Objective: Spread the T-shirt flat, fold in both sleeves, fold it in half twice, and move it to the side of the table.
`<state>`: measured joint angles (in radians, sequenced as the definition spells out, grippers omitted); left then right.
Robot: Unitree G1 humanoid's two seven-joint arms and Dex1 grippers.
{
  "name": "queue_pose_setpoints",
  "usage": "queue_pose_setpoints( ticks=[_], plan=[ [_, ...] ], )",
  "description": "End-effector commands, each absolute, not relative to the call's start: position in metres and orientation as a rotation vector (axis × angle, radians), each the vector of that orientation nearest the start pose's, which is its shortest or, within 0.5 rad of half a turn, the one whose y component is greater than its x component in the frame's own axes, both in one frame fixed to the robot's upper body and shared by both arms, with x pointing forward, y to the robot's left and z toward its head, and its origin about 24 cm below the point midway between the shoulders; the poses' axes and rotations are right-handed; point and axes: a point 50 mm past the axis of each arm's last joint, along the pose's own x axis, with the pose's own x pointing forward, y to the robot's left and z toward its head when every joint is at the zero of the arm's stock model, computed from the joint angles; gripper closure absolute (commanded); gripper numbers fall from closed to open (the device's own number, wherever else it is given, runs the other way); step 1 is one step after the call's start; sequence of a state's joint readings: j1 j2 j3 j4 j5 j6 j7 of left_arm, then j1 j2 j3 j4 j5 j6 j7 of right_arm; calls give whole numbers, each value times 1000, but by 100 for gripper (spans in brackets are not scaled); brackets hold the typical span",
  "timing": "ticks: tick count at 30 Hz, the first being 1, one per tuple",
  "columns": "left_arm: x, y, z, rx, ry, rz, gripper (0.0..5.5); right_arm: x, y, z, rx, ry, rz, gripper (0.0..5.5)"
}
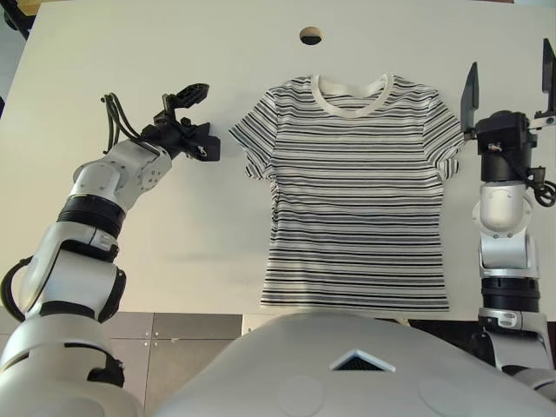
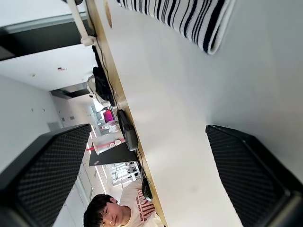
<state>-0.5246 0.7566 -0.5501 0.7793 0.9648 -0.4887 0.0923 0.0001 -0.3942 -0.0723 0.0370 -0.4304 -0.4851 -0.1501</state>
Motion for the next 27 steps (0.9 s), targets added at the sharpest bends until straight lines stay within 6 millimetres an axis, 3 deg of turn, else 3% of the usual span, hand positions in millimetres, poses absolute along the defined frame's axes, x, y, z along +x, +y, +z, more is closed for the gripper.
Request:
queue_pose_setpoints(
  ticks=[1, 8, 14, 27],
  plan=[
    [291, 230, 14, 1724, -71, -884, 100, 243, -211, 92, -789, -478, -6, 167],
    [287, 206, 10, 1655, -145, -976, 100, 244, -207, 89, -775, -476, -2, 167],
    [294, 206, 9, 1668, -127, -913, 100, 245, -208, 89, -775, -477, -7, 167],
    [295, 202, -3, 1660, -95, -891, 303, 245, -212, 89, -778, -476, -23, 163]
  ],
)
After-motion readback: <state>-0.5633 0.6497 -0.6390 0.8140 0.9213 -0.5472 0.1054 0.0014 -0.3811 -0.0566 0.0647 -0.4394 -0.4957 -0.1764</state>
